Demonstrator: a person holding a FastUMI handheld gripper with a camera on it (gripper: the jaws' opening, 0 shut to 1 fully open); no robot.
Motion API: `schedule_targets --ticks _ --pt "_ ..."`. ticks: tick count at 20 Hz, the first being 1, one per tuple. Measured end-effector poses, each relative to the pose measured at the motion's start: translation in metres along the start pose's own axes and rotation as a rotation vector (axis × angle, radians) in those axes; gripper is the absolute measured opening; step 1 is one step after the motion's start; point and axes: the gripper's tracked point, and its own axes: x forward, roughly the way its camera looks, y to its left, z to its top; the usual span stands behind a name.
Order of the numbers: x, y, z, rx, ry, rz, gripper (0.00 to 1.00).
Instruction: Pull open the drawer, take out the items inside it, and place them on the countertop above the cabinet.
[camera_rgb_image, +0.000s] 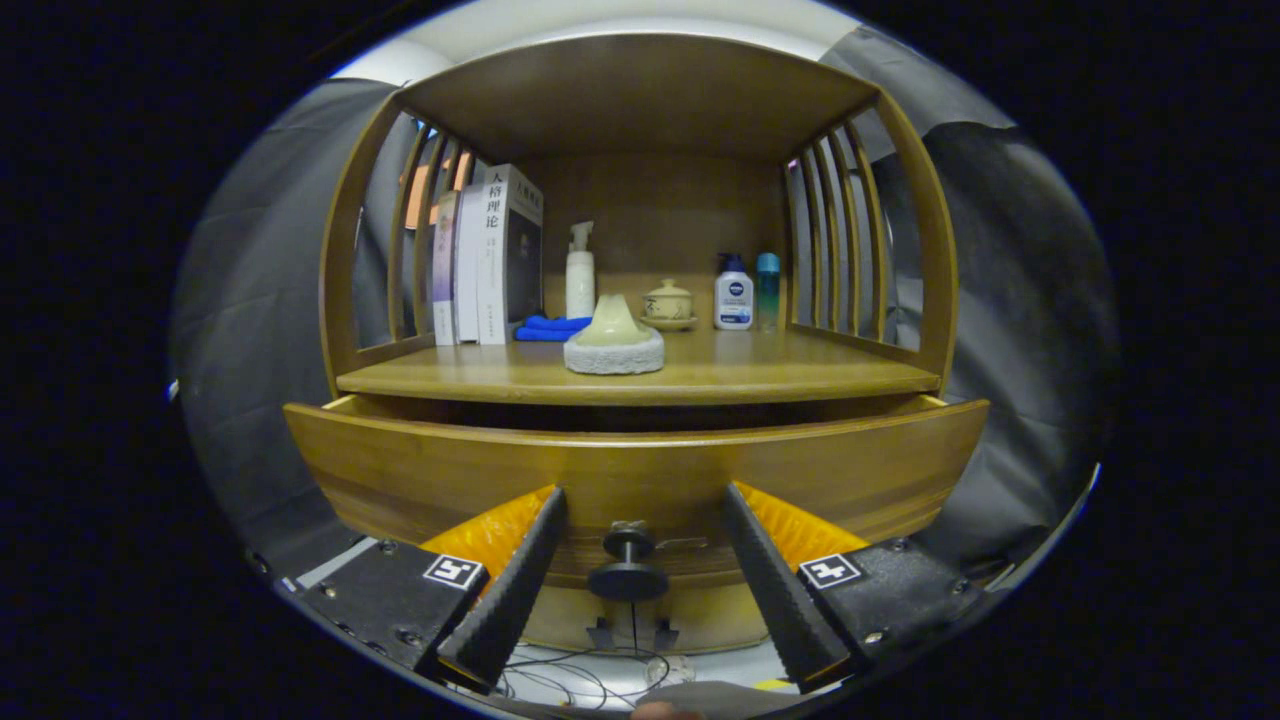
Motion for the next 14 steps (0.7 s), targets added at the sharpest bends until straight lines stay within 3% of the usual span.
schedule_targets --ticks 6,14 --pt "0.021 0.003 -0.005 0.066 0.04 0.016 1.0" --pt "0.04 0.003 0.001 0.041 0.03 0.003 1.0"
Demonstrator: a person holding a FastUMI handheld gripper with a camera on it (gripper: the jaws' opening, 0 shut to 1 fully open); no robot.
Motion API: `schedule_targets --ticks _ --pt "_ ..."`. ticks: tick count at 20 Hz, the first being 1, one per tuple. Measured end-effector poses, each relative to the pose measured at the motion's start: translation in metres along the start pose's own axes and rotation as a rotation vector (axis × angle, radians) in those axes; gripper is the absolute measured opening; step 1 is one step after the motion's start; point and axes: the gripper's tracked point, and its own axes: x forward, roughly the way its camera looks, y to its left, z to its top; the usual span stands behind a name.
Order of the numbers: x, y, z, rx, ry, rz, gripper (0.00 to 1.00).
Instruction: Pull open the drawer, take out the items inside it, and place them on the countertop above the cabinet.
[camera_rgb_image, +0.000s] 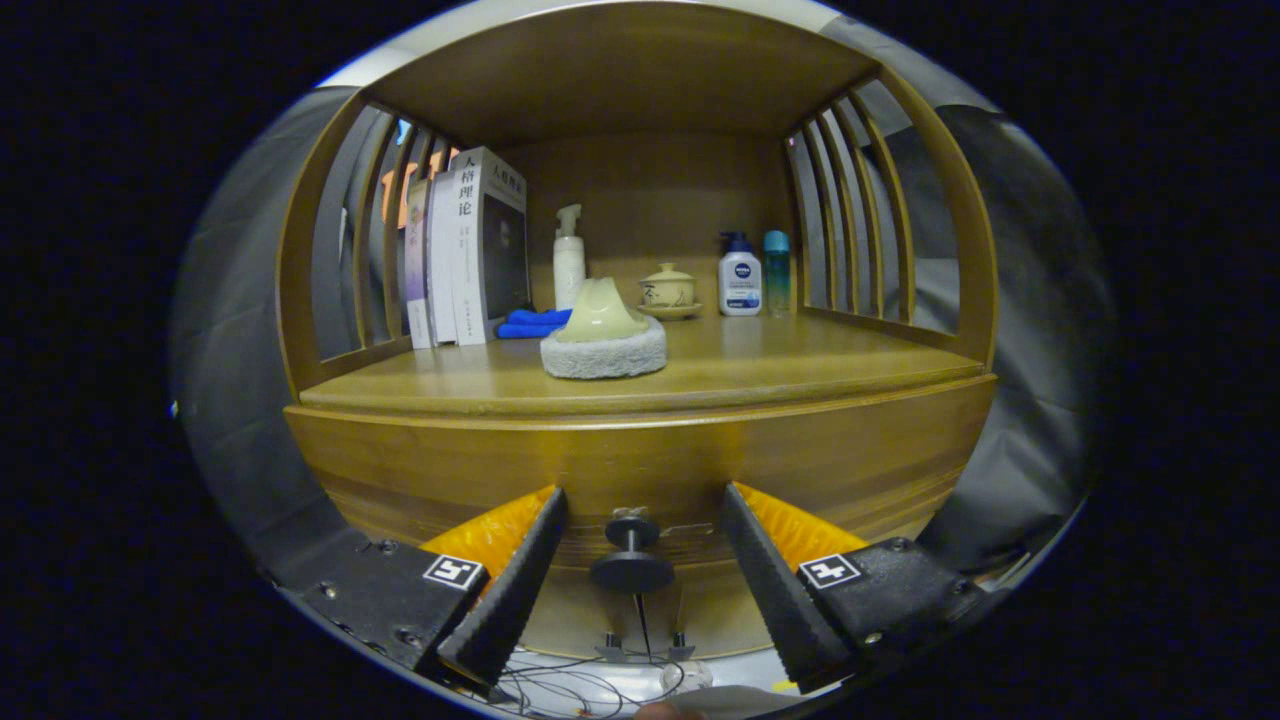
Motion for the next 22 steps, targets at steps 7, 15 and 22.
schedule_targets --ticks 7,15,22 --pt "0.003 0.001 0.0 -0.011 -0.007 -0.013 1.0" --pt "0.003 0.001 -0.001 -0.028 -0.009 -0.016 1.0" --pt "-0.044 -0.005 0.019 -0.082 -0.091 -0.006 1.0"
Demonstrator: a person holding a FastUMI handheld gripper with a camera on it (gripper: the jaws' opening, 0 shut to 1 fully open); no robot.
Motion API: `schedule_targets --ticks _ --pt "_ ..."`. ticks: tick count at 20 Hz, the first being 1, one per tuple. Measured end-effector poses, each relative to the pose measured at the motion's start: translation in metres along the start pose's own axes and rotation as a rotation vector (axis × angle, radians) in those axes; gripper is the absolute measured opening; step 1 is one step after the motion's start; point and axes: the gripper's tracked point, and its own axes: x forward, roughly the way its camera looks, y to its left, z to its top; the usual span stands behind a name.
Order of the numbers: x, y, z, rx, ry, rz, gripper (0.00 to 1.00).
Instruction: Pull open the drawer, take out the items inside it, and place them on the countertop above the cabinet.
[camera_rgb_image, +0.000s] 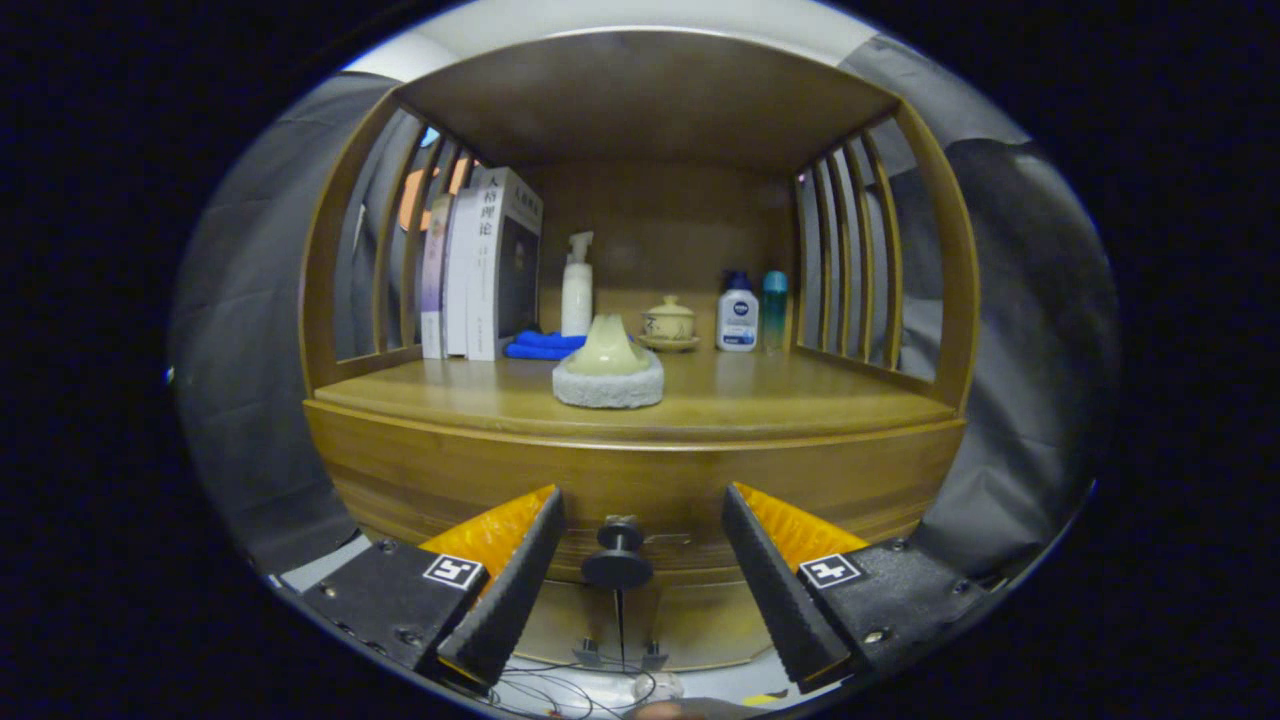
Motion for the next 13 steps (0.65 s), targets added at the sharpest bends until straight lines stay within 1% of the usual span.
schedule_targets --ticks 2,9,11,13 --pt "-0.024 -0.003 0.006 0.015 -0.029 0.01 1.0" --pt "-0.12 -0.009 0.025 -0.005 -0.111 0.019 1.0" --pt "-0.143 -0.01 0.032 -0.02 -0.142 0.007 1.0" --pt "-0.16 -0.005 0.031 -0.031 -0.161 0.016 1.0"
